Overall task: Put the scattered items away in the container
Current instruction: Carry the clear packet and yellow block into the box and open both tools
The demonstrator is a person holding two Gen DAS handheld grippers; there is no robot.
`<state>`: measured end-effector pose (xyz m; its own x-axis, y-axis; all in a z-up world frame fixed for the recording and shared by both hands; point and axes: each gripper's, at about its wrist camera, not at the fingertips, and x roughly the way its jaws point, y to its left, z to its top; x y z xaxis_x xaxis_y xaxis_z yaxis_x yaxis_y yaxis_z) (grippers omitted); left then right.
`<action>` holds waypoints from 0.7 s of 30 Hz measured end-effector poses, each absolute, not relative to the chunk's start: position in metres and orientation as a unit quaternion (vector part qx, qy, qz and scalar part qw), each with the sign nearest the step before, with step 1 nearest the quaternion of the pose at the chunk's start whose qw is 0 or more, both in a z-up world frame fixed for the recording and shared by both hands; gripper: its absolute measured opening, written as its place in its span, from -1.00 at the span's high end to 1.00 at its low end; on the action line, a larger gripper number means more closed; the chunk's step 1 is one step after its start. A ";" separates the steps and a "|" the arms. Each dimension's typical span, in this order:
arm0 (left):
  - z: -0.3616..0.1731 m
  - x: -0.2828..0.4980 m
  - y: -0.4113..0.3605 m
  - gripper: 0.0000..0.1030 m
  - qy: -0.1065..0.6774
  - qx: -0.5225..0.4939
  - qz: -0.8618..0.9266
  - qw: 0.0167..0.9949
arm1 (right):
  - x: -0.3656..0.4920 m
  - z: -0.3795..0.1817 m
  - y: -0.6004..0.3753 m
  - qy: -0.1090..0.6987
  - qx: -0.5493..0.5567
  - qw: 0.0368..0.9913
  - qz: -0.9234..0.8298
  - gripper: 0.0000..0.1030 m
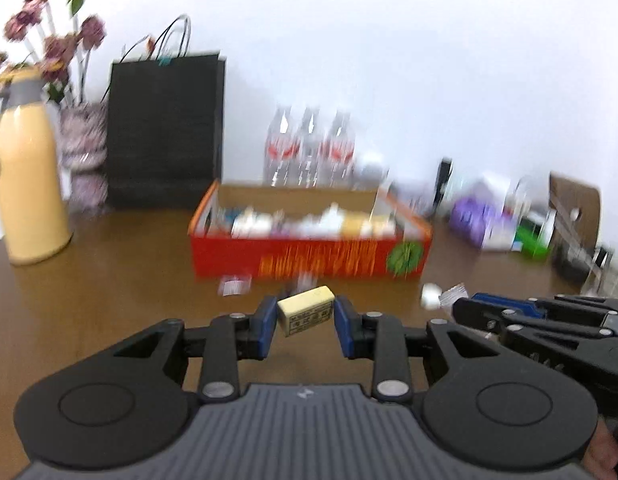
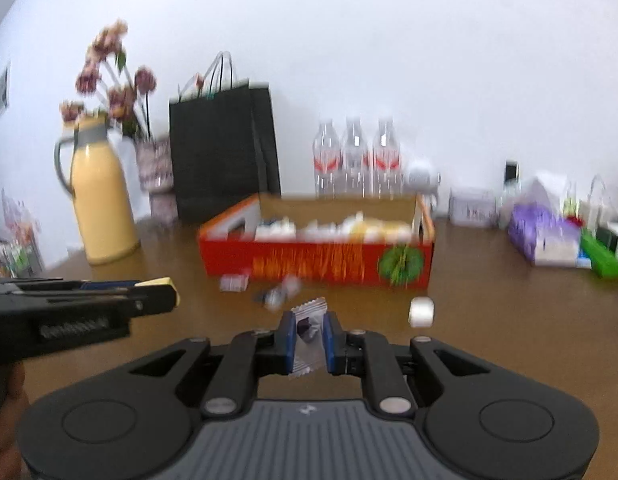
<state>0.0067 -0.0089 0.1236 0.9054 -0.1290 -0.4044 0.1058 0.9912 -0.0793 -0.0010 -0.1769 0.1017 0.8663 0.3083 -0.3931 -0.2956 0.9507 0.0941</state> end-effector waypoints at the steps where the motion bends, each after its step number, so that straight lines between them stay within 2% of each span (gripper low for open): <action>1: 0.135 0.023 -0.005 0.39 0.208 -0.031 -0.066 0.975 | 0.011 0.114 -0.180 0.198 0.013 0.968 0.154 0.74; 4: 0.165 0.087 0.012 0.39 0.242 -0.055 -0.081 0.965 | 0.065 0.150 -0.189 0.194 -0.005 0.971 0.139 0.74; 7: 0.181 0.169 0.036 0.39 0.318 -0.118 -0.093 0.936 | 0.142 0.176 -0.197 0.223 -0.014 0.966 0.129 0.74; 10: 0.177 0.254 0.051 0.39 0.397 -0.145 -0.111 0.900 | 0.232 0.183 -0.195 0.303 -0.011 0.942 0.141 0.74; 15: 0.139 0.355 0.046 0.39 0.475 -0.123 -0.104 0.865 | 0.365 0.150 -0.188 0.454 0.034 0.877 0.151 0.74; 21: 0.090 0.407 0.029 0.38 0.516 -0.106 -0.097 0.845 | 0.428 0.097 -0.169 0.508 0.015 0.853 0.120 0.73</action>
<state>0.4072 0.0285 0.0898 0.4492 -0.2728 -0.8508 0.0533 0.9587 -0.2793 0.4275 -0.1691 0.0969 0.4540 0.2210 -0.8631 -0.1898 0.9705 0.1487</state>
